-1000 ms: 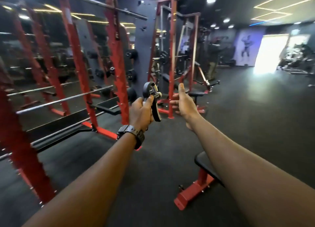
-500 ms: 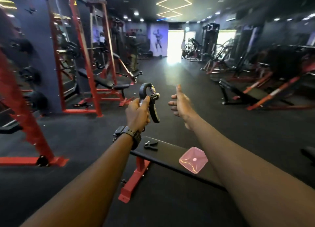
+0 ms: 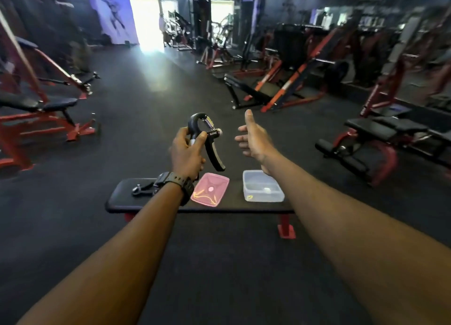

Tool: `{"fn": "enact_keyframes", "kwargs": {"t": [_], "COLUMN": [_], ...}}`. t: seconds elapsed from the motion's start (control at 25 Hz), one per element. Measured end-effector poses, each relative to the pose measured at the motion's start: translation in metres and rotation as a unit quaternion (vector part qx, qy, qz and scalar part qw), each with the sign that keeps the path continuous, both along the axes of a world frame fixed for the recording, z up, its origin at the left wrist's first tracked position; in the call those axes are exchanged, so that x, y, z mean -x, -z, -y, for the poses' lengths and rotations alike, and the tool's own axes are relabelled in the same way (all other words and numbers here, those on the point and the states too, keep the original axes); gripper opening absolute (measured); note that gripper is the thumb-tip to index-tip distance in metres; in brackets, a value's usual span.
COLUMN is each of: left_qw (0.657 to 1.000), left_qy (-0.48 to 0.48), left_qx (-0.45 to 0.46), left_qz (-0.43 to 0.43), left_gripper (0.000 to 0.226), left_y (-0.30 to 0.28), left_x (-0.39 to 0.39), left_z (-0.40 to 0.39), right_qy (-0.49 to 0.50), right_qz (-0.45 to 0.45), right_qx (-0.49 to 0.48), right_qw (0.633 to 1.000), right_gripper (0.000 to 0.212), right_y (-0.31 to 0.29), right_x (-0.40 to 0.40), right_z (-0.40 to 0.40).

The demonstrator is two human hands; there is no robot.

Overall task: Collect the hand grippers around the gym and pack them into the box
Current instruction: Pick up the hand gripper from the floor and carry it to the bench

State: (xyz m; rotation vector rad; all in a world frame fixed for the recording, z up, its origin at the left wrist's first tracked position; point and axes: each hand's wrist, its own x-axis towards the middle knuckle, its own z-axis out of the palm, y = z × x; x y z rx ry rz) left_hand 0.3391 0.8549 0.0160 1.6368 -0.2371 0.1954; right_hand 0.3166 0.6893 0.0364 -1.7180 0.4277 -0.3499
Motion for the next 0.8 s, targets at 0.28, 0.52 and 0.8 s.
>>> {"fn": "enact_keyframes", "kwargs": {"t": [0.28, 0.52, 0.8], "left_qw": [0.993, 0.98, 0.969], "left_qy": [0.064, 0.094, 0.119], "left_qx": [-0.048, -0.028, -0.075], "left_qz": [-0.092, -0.174, -0.201], "left_gripper": [0.011, 0.02, 0.041], "left_y": [0.076, 0.116, 0.176], "left_x": [-0.022, -0.085, -0.165], "left_z": [0.12, 0.228, 0.322], "right_qy": [0.101, 0.085, 0.084], "right_qz": [-0.055, -0.101, -0.149], "right_qx": [-0.042, -0.073, -0.07], "right_qw": [0.992, 0.989, 0.983], "right_gripper": [0.065, 0.071, 0.069], "right_y": [0.073, 0.12, 0.17], "right_x": [0.014, -0.031, -0.117], "right_z": [0.145, 0.237, 0.325]}}
